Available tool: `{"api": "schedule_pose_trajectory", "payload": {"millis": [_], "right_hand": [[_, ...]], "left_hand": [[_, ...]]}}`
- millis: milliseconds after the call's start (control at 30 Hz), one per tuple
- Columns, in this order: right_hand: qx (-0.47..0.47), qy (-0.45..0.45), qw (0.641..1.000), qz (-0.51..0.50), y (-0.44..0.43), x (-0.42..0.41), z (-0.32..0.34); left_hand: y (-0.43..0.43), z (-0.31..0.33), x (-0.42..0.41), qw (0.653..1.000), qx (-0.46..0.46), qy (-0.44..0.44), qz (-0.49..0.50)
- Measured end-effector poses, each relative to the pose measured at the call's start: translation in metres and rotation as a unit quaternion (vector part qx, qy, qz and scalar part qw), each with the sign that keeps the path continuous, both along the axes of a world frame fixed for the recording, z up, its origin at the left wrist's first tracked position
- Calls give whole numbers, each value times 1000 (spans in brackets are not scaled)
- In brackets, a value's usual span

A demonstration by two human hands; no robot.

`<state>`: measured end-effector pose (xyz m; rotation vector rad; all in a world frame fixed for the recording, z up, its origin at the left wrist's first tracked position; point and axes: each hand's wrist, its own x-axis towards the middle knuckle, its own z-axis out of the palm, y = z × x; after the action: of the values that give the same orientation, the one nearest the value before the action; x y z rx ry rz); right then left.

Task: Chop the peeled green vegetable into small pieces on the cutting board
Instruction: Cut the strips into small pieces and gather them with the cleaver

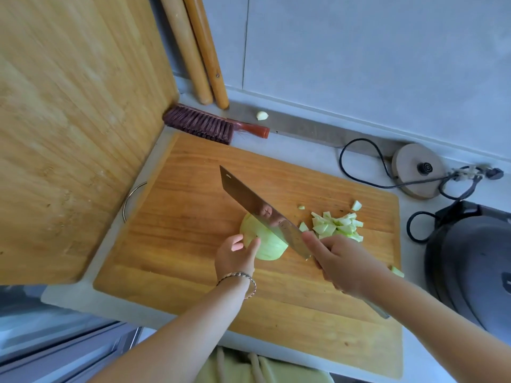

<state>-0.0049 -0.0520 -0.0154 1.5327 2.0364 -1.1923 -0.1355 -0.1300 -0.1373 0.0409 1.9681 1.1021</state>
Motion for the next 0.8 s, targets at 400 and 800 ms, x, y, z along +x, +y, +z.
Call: {"api": "schedule_pose_trajectory", "payload": {"millis": [400, 800], "right_hand": [[-12, -24, 1000, 13, -5, -11, -10], [-30, -76, 996, 45, 2, 6, -12]], "left_hand": [[4, 0, 2, 999, -16, -19, 29], [5, 1, 0, 1000, -25, -5, 16]]}}
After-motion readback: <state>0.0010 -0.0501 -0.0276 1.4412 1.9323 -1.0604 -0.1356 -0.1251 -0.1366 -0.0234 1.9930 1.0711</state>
